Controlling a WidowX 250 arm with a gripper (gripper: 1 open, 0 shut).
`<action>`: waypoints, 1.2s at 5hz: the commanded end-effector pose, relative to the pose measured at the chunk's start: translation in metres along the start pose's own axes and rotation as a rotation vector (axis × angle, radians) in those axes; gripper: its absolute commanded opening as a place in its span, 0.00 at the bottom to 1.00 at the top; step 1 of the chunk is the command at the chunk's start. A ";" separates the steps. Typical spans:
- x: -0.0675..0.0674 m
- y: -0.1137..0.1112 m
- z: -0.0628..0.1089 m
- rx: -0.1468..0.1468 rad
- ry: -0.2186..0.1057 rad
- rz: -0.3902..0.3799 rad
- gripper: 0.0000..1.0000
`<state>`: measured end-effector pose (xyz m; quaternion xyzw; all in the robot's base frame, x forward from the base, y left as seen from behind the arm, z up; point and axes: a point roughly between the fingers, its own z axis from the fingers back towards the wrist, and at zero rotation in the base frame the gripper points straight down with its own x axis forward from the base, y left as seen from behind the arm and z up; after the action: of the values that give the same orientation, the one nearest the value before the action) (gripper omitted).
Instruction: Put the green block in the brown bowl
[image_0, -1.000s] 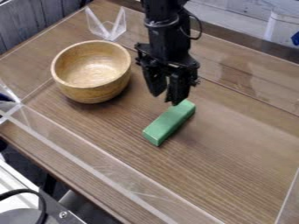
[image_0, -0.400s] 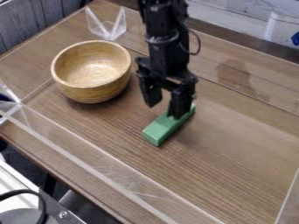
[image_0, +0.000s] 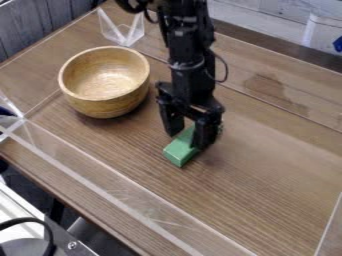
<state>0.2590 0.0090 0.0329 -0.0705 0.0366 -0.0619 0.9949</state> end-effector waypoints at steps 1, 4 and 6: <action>0.007 0.000 0.007 0.013 -0.043 -0.005 0.00; 0.010 0.000 0.017 -0.001 -0.067 0.003 0.00; 0.012 -0.001 0.025 -0.009 -0.083 0.008 0.00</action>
<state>0.2590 0.0067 0.0367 -0.0834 0.0379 -0.0555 0.9942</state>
